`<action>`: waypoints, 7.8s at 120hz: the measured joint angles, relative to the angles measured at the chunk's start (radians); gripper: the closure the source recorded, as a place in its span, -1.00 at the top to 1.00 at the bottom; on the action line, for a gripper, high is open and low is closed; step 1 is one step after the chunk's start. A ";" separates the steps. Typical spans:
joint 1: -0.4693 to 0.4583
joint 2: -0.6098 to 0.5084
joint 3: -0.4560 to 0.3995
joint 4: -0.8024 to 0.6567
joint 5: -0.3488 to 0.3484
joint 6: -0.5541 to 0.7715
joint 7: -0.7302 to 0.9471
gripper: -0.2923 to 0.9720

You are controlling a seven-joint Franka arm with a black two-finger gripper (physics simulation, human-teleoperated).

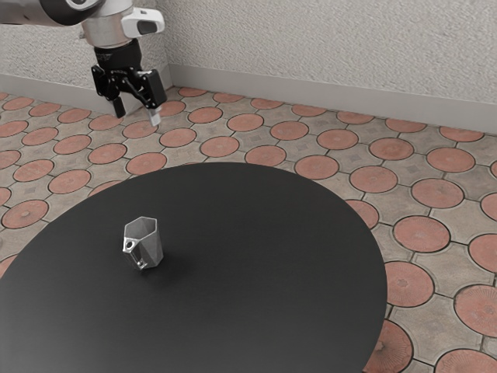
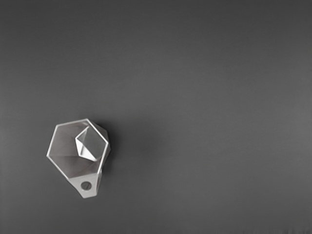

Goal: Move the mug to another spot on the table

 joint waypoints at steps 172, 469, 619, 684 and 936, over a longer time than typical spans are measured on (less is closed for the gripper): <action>0.076 -0.118 0.110 -0.907 0.037 0.943 -0.003 0.54; 0.080 0.034 0.114 -1.029 -0.009 1.366 0.085 -0.38; 0.076 -0.071 -0.022 -1.134 -0.090 1.349 0.072 -0.71; 0.076 -0.126 -0.199 -1.185 -0.209 1.335 0.068 -0.65; 0.207 0.055 -0.265 -1.136 -0.249 1.474 0.223 0.18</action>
